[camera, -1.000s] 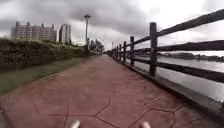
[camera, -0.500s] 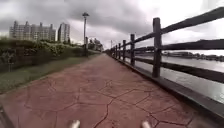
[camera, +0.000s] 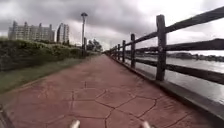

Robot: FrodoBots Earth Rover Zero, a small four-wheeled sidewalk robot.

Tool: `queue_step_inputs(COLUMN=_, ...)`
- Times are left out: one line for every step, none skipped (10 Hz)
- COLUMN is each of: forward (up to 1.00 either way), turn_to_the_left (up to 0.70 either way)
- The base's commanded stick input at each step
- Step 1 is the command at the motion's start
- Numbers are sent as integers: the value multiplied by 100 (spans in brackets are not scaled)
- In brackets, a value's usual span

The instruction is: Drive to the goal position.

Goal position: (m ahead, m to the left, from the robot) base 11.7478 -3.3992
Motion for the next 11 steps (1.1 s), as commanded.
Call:
queue_step_inputs(forward=50, turn_to_the_left=0)
queue_step_inputs(forward=50, turn_to_the_left=0)
queue_step_inputs(forward=50, turn_to_the_left=0)
queue_step_inputs(forward=50, turn_to_the_left=0)
queue_step_inputs(forward=50, turn_to_the_left=0)
queue_step_inputs(forward=50, turn_to_the_left=0)
queue_step_inputs(forward=50, turn_to_the_left=0)
queue_step_inputs(forward=50, turn_to_the_left=0)
queue_step_inputs(forward=50, turn_to_the_left=0)
queue_step_inputs(forward=50, turn_to_the_left=0)
queue_step_inputs(forward=50, turn_to_the_left=0)
